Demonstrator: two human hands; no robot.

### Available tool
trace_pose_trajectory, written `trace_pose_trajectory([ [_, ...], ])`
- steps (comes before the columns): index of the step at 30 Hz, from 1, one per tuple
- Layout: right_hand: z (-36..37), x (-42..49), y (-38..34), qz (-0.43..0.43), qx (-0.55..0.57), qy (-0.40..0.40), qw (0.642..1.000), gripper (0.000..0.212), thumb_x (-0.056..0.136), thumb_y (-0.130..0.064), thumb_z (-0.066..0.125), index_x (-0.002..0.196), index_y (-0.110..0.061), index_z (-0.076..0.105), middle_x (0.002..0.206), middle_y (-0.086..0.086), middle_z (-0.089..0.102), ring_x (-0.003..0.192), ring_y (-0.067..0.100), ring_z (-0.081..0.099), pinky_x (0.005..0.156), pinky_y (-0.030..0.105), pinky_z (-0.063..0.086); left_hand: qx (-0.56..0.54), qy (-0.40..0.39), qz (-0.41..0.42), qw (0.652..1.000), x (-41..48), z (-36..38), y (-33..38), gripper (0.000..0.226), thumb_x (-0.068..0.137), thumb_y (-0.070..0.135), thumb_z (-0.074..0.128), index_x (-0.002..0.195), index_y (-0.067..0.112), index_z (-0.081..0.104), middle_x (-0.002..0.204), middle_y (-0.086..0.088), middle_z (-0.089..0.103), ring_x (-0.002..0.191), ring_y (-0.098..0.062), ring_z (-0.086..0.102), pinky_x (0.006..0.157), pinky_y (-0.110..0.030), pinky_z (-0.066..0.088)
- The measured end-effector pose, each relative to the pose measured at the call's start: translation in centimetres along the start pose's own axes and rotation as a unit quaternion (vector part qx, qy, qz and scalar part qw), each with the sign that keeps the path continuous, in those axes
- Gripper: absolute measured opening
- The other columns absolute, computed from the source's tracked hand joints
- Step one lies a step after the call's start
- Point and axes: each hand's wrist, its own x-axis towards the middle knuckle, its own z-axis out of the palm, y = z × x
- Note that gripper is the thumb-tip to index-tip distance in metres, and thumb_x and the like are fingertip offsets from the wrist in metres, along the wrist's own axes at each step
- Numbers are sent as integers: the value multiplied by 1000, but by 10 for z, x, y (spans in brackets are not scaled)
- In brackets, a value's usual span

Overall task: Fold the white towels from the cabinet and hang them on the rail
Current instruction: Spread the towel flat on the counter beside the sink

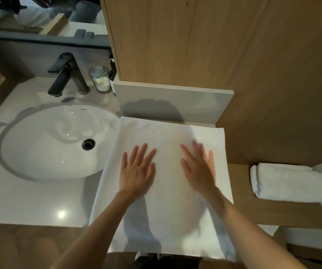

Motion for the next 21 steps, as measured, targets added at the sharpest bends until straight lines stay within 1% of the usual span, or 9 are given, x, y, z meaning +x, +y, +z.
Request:
trace_pose_trajectory([
  [6,-21,-2,42,81,-30,-9,996,52,103,-45,21,153,-38,15,163,1,6,150,21,-4,120,49,-5,-5,12,-11,1000,-2,7,3,49,102,47,10,151,44,7,161,12,-3,148,-12,-12,120,-45,-5],
  [8,-21,1,30,82,-6,30,996,50,101,-30,37,151,-24,33,160,10,22,149,29,12,120,53,0,-3,25,-27,999,-3,9,5,50,101,44,12,148,41,26,158,8,22,147,-20,16,120,-46,4],
  [10,-20,10,14,60,34,74,995,49,93,-9,52,142,-12,48,152,14,38,143,34,30,118,57,12,-8,69,-24,997,5,4,9,45,99,38,22,131,32,53,131,4,54,119,-22,50,115,-49,21],
  [12,-20,26,-8,18,41,84,995,52,90,-6,54,142,-11,48,151,11,40,141,34,34,117,53,15,8,114,3,993,24,0,15,33,99,28,34,113,23,64,109,2,60,99,-20,55,112,-48,30],
  [13,-19,36,-19,0,32,77,996,51,92,-12,51,143,-12,46,151,11,40,141,34,34,116,52,15,2,115,18,993,35,-3,19,29,100,24,39,115,20,63,113,0,60,105,-22,56,114,-49,28],
  [14,-19,45,-29,-12,16,60,998,48,96,-20,44,144,-14,45,151,10,40,141,34,35,115,53,18,-11,98,28,995,48,-6,25,32,101,25,40,126,19,59,127,-2,57,119,-24,52,118,-49,22],
  [16,-11,61,-40,-26,-31,7,999,53,99,-36,25,143,-18,46,151,10,40,139,36,36,110,59,26,-16,32,33,999,69,-5,34,47,104,33,27,149,21,34,156,0,30,146,-25,23,121,-46,0],
  [18,0,69,-36,-33,-85,-35,995,59,98,-44,15,145,-24,43,155,9,34,142,39,29,107,67,25,17,-16,46,999,83,4,36,56,102,45,10,155,26,10,162,5,3,149,-21,-5,118,-43,-14],
  [21,7,69,-18,-48,-98,-29,994,58,100,-54,11,148,-34,36,158,3,28,146,36,22,111,67,15,54,-24,58,997,89,13,21,59,97,55,0,153,36,2,162,8,-6,147,-17,-15,119,-47,-12],
])
